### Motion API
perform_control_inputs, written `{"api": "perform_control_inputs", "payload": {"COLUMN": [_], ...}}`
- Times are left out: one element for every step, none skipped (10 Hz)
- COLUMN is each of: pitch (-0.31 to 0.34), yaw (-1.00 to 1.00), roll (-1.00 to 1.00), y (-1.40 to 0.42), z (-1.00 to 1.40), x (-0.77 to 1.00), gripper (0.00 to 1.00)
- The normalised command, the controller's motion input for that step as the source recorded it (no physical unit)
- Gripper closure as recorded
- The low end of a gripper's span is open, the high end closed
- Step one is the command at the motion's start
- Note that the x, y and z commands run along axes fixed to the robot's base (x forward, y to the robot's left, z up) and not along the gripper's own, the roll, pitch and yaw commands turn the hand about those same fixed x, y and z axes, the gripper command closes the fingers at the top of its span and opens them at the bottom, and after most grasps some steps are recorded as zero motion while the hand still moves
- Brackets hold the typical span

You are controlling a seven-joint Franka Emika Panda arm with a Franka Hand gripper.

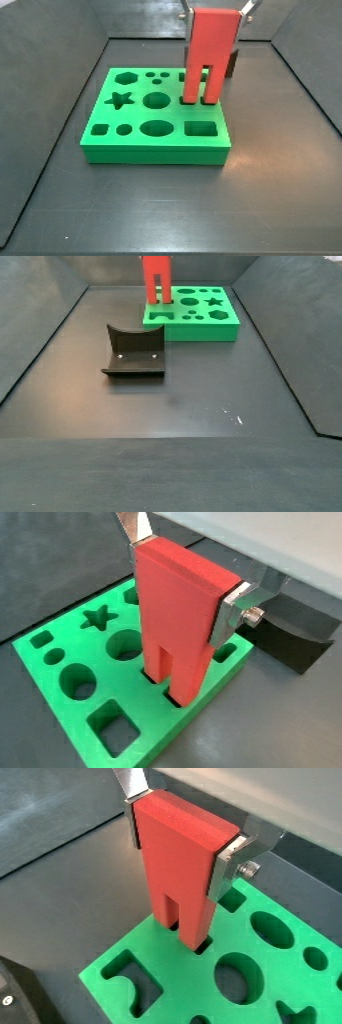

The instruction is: Insert the double-square object.

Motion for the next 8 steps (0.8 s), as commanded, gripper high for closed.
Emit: {"api": "perform_control_inputs", "payload": {"pitch": [-0.113,-0.061,-0.034,-0.021,-0.079,-0.087,-0.02,-0.034], "yaw": [0.0,0.0,0.0,0.0,0.0,-0.03,-0.04,-0.01], "roll": [0.0,0.0,0.0,0.06,0.06,0.03,0.0,0.0], "y": [-0.11,0.0,0.0,0.01,0.0,0.0,0.0,0.0], "z": [-0.05,-0.18,-0.34,-0.4,-0.46,-0.4,-0.21,-0.2], "x": [-0.14,0.0,0.15,0.26,0.16,0.08,0.1,0.04], "gripper": [1.0,1.0,1.0,1.0,1.0,1.0,1.0,1.0]}}
